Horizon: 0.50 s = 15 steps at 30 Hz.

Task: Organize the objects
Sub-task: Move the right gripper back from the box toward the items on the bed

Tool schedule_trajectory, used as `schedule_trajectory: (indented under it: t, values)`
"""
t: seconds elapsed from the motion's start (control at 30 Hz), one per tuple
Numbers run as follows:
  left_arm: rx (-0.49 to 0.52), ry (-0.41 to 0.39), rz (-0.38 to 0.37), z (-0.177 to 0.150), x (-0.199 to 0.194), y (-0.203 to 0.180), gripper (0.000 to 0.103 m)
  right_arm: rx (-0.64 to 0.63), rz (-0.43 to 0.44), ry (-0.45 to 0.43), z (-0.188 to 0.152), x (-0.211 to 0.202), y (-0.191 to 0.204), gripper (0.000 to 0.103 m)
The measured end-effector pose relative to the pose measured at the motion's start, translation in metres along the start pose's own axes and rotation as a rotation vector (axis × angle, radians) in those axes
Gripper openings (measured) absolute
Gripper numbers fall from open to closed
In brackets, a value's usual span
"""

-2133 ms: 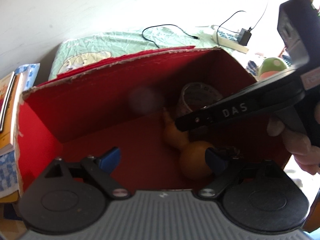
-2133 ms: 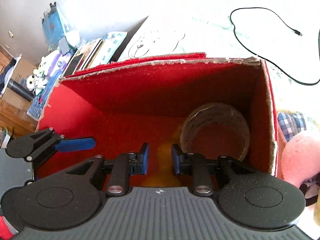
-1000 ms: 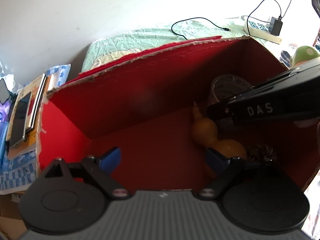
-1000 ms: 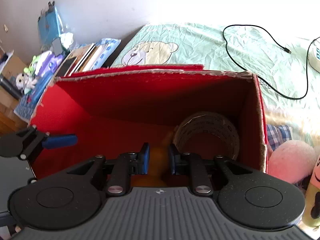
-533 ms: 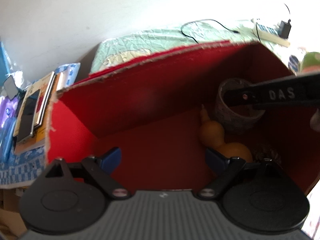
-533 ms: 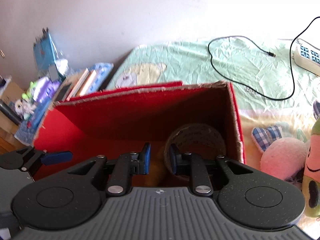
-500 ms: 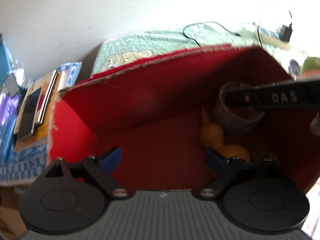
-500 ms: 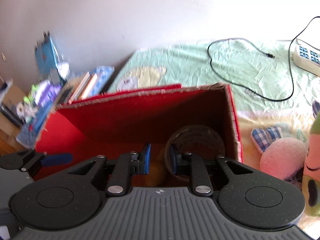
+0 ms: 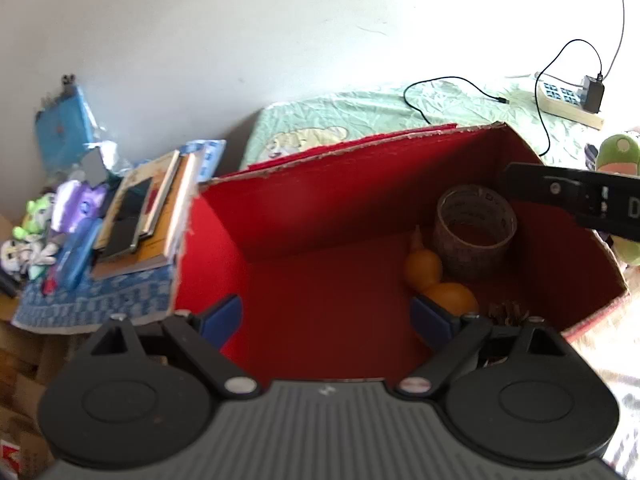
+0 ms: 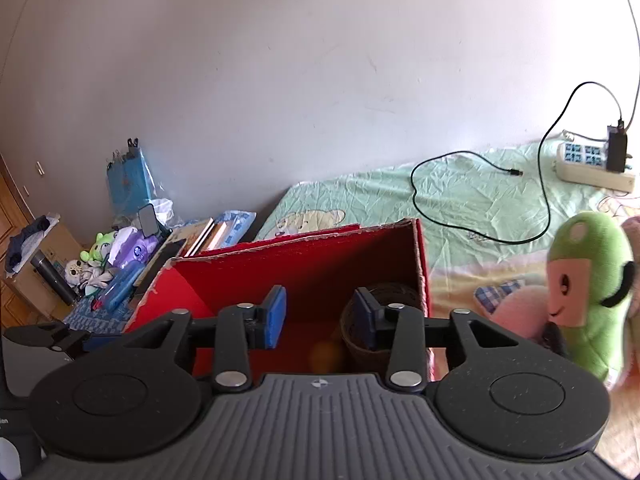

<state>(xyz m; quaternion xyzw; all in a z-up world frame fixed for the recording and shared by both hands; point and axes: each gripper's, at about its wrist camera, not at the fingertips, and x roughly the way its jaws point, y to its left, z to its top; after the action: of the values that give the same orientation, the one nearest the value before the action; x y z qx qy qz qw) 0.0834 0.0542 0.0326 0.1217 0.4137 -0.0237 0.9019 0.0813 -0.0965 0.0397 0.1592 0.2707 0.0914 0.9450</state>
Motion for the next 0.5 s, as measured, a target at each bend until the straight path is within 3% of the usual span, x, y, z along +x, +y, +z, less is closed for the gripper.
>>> schedule_trajectory:
  t: [0.1,0.23,0.5]
  values:
    - [-0.007,-0.005,0.035,-0.003,-0.008,-0.005,0.092,0.006,0.007,-0.035,-0.005,-0.015,-0.001,0.057]
    - [-0.031,-0.012,0.068,-0.008,-0.025,-0.010,0.093,0.015,0.034,-0.050,-0.005,-0.030,-0.005,0.057]
    - [-0.107,0.011,0.112,-0.019,-0.044,-0.015,0.093,-0.021,0.123,0.017,-0.012,-0.050,-0.009,0.056]
